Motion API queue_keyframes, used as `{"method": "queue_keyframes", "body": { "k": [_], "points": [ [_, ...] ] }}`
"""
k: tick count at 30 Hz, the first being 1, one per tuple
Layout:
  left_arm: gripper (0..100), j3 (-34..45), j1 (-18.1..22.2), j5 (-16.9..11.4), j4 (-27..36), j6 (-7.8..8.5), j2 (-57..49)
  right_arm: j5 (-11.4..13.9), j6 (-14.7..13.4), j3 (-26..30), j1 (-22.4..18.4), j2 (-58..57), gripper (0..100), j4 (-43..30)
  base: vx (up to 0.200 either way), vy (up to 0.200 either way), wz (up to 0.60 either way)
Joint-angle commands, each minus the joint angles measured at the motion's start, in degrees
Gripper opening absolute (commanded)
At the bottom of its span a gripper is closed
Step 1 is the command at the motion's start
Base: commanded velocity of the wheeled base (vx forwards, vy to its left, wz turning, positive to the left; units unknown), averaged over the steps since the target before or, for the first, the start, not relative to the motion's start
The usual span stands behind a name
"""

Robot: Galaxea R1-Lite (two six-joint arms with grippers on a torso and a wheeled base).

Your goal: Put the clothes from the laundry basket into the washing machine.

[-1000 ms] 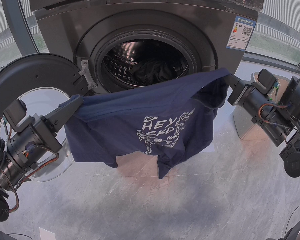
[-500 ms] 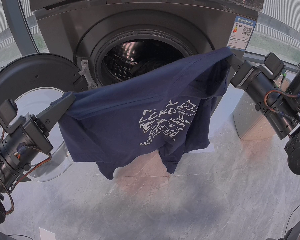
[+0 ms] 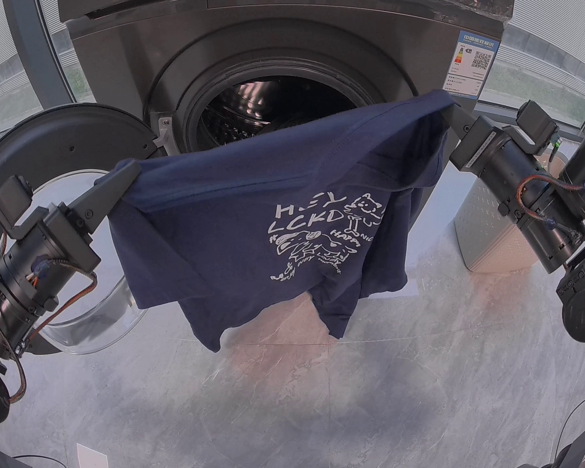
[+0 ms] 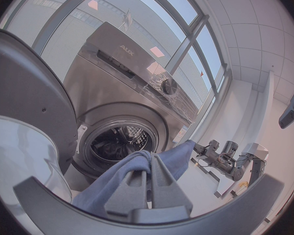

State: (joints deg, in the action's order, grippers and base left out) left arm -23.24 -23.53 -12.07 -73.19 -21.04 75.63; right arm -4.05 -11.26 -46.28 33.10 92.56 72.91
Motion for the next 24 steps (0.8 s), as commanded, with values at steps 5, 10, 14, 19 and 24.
{"method": "queue_keyframes", "body": {
  "k": [5, 10, 14, 19, 24],
  "points": [
    [0, -1.46, 0.76, -0.06, 0.24, -0.05, 1.19, 0.00, 0.01, 0.48, 0.13, -0.81, 0, -0.05, 0.000, 0.000, 0.00],
    [0, -1.29, 0.24, -0.24, 0.42, -0.05, 1.19, 0.09, 0.01, 1.01, 0.48, -0.72, 0, -0.05, 0.000, 0.000, 0.00],
    [0, -1.29, -2.31, -0.85, 0.51, 0.04, 3.21, 0.36, -0.07, 2.77, 2.23, -0.19, 0, -0.49, 0.000, 0.000, 0.00],
    [0, -5.33, -6.27, -1.11, -0.28, 0.04, 9.36, 0.88, -1.48, 5.85, 6.01, 5.52, 0, 0.13, 0.000, 0.000, 0.00],
    [0, -9.81, -8.20, -1.38, -0.28, -0.23, 11.47, 2.82, -0.95, 10.68, 6.45, 10.09, 100, -0.05, 0.000, 0.000, 0.00]
  ]
}}
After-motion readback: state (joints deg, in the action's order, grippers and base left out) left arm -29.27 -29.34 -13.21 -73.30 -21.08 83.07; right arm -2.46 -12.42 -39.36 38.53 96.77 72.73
